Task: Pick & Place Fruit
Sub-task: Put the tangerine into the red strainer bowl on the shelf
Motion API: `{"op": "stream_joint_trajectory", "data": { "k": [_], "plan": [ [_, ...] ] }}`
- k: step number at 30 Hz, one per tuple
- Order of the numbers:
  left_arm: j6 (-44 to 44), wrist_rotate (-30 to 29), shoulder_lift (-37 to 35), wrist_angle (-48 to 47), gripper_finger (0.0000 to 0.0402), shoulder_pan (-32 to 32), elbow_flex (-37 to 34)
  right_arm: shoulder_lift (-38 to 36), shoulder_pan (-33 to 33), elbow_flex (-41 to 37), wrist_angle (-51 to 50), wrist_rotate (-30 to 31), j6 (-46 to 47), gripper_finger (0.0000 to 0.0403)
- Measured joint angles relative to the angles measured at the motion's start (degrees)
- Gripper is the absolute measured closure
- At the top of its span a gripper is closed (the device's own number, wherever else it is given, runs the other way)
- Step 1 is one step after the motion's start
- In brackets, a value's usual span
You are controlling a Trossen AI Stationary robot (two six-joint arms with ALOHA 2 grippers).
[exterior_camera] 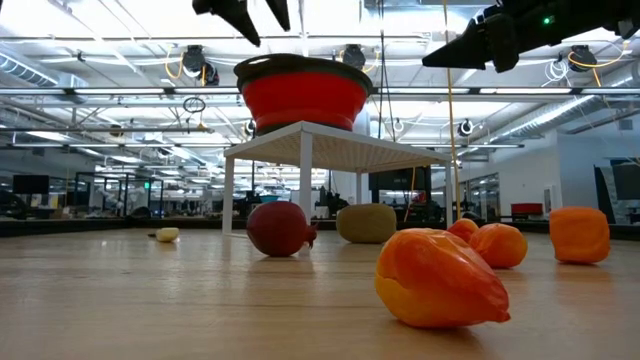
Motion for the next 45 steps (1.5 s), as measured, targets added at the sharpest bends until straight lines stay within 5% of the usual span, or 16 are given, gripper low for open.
{"op": "stream_joint_trajectory", "data": {
  "k": [10,20,33,45],
  "plan": [
    [7.32,-3.52,-3.57,-1.73,0.0124,-6.45,0.00,0.00,0.03,0.00,-0.48,-10.18,0.00,0.0401],
    [10.99,-0.51,-4.27,-1.64,0.0124,-8.64,-2.71,0.00,0.01,0.00,-2.15,-12.84,5.64,0.0401],
    [11.92,3.59,-11.58,13.06,0.0124,-10.67,-16.13,0.04,0.73,0.00,-5.70,-33.96,13.49,0.0401],
    [14.32,3.37,-23.32,26.72,0.0124,-12.10,-34.15,0.88,8.53,0.07,-5.66,-30.63,16.23,0.0401]
  ]
}}
